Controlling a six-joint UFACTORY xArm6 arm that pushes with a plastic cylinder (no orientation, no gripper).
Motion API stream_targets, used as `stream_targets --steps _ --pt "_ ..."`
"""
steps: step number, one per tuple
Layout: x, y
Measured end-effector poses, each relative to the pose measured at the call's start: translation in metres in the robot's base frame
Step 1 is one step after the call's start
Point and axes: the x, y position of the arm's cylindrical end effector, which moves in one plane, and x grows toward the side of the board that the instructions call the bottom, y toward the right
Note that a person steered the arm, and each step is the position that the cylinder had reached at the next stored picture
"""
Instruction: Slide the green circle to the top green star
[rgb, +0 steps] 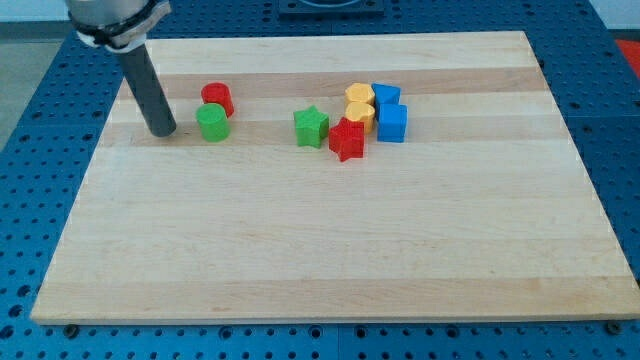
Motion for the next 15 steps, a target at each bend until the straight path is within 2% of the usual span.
stream_targets --steps 1,4,5,7,8,9,12,15 --pt "0.008 0.008" --pt "-0.023 0.121" --pt "-0.023 0.130" --pt "-0.014 0.088" --pt "-0.023 0.075" --pt "-0.049 0.075" --pt "-0.049 0.090" --pt "-0.049 0.135"
